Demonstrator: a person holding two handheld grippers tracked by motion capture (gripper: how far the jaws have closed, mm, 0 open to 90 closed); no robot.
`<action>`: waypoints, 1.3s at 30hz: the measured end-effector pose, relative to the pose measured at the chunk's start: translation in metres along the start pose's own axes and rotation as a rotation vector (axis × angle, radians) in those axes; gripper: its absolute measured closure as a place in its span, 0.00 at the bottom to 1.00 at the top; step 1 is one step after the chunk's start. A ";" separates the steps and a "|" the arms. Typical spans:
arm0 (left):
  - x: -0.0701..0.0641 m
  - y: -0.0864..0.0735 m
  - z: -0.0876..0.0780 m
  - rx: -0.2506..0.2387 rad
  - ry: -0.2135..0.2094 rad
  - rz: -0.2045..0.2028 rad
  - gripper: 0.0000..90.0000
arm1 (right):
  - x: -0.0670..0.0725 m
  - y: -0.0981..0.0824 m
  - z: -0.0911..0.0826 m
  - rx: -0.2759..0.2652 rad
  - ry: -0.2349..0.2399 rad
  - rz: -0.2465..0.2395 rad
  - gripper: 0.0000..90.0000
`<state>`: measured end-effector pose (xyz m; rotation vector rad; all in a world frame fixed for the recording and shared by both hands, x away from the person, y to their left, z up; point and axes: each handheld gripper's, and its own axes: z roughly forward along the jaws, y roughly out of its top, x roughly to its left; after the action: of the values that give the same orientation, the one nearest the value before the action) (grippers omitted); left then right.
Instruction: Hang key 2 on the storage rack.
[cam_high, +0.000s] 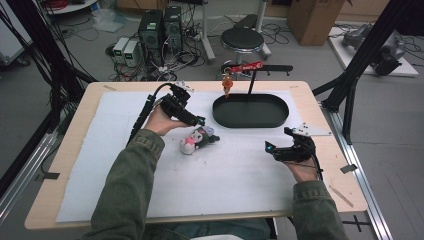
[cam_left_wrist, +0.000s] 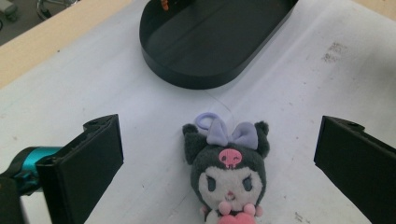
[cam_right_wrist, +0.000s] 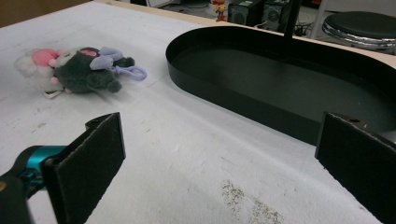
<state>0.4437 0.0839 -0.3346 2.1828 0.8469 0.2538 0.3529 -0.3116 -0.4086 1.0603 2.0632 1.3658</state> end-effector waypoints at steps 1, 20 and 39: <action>0.000 -0.001 0.000 0.003 -0.002 0.002 0.02 | 0.000 0.000 0.000 0.001 0.000 0.000 0.01; 0.005 -0.031 0.021 0.107 0.009 -0.015 0.02 | 0.000 0.000 0.001 0.007 0.001 -0.004 0.01; -0.009 -0.052 0.049 0.228 -0.020 0.032 0.12 | -0.001 -0.001 0.002 0.021 0.004 -0.002 0.01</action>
<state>0.4328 0.0744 -0.4051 2.4074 0.8659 0.1570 0.3545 -0.3110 -0.4105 1.0646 2.0851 1.3490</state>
